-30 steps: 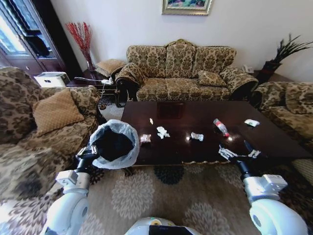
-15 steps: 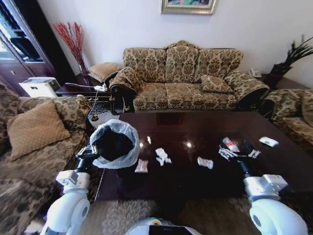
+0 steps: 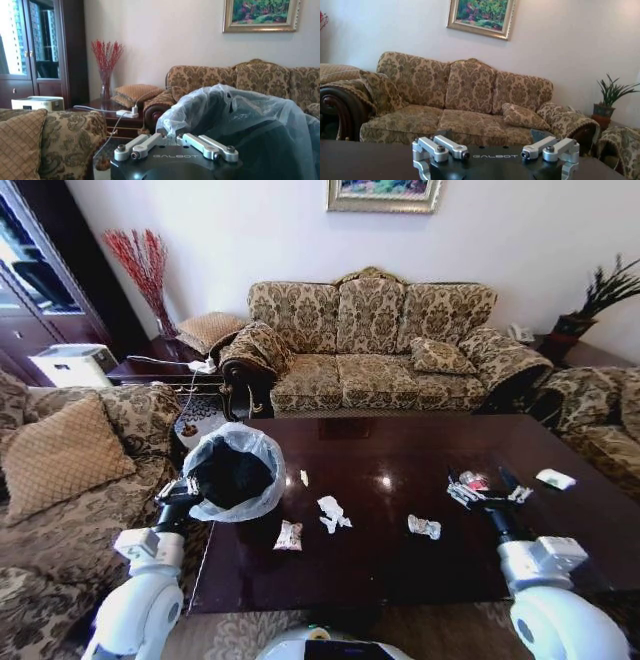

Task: Move to the front of the table and place the trash on the table into the trash bin.

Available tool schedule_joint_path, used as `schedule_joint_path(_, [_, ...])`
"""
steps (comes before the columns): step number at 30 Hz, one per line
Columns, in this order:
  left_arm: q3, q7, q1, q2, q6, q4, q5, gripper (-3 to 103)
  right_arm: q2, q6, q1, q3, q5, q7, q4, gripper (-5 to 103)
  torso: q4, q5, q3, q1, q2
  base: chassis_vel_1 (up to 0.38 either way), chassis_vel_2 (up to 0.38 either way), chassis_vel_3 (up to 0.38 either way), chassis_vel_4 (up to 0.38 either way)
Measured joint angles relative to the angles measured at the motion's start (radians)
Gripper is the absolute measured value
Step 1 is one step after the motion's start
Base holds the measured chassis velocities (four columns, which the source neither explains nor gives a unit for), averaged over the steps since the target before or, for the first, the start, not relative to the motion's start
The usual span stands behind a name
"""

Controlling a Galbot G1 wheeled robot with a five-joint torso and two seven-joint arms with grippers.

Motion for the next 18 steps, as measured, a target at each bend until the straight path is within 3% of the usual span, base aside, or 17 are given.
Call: schedule_joint_path(18, [0.000, -0.001, 0.000, 0.000, 0.000, 0.000, 0.000, 3, 0.000, 0.000, 0.000, 0.000, 0.000, 0.000, 0.000, 100, 0.0000, 0.0001, 0.000, 0.001, 0.000, 0.000, 0.000, 0.000, 0.000])
